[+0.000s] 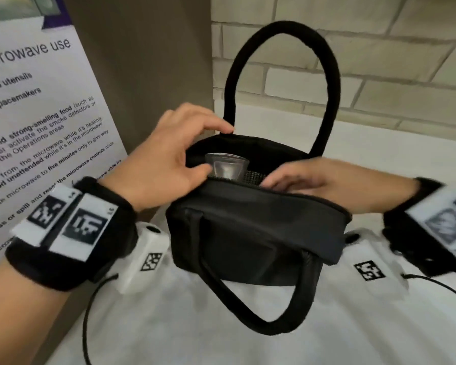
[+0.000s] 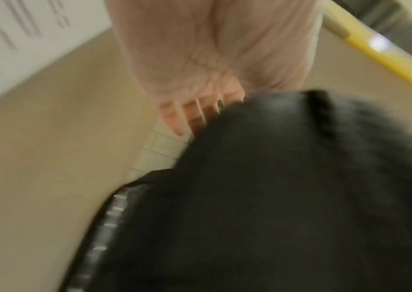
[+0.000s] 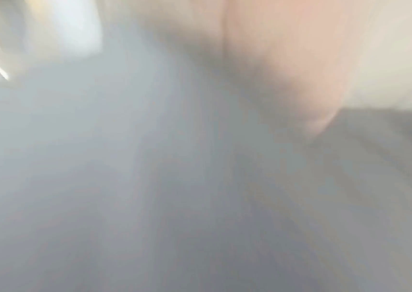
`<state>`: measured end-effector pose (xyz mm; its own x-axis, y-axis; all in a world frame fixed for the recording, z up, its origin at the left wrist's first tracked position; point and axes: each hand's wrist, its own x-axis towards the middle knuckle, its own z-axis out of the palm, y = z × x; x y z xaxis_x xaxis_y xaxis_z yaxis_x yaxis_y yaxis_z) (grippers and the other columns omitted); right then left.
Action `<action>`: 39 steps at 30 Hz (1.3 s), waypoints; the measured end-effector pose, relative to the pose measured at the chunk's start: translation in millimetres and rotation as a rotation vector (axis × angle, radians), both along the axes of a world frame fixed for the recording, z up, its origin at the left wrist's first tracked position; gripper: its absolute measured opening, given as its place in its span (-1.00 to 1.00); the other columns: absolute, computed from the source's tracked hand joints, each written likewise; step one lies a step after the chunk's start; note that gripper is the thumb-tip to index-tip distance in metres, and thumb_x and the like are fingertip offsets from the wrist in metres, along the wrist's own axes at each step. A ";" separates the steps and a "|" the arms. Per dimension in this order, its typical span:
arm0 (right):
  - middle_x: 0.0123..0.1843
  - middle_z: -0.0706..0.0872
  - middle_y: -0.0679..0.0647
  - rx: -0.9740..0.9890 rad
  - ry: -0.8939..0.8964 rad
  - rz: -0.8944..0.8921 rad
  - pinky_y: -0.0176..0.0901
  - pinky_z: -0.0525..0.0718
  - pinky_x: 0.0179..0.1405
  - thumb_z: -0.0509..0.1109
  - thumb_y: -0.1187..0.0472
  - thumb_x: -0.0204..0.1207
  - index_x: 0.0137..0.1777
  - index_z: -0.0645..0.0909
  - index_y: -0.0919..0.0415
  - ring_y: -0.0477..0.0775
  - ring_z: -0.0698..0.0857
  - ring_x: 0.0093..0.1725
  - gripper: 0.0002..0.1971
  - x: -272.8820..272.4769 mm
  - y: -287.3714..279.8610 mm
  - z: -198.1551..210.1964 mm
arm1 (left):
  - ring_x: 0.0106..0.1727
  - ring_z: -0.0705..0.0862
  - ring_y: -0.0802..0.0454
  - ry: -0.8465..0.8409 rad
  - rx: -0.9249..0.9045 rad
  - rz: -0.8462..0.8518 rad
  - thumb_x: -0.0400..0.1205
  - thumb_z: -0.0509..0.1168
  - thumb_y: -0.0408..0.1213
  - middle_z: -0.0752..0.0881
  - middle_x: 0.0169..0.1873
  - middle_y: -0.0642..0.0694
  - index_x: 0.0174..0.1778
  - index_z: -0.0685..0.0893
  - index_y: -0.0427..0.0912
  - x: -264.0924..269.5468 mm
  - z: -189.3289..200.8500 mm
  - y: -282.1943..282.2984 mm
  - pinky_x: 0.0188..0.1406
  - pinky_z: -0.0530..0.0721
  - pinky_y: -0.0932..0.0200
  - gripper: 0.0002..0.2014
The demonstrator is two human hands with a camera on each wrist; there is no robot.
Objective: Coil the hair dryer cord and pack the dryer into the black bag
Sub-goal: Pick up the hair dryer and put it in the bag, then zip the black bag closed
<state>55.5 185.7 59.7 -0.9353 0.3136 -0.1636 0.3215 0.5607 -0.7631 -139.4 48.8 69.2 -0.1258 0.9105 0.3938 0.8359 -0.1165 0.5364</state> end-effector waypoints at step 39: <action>0.36 0.45 -0.12 0.077 0.124 -0.275 -0.06 0.59 0.20 0.52 -0.10 0.15 0.22 0.24 -0.48 -0.05 0.55 0.27 -0.31 34.0 18.4 2.8 | -0.66 0.45 0.17 -0.971 -0.399 0.388 0.65 0.02 0.01 0.51 -0.52 -0.09 -0.27 0.57 -0.15 -18.3 -79.5 -24.2 -0.75 0.46 0.39 -0.62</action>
<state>89.5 204.2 62.5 -0.8252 0.5645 -0.0201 0.3764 0.5230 -0.7647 -157.7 24.6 -10.3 -0.5237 0.7821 -0.3376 -0.0155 0.3875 0.9217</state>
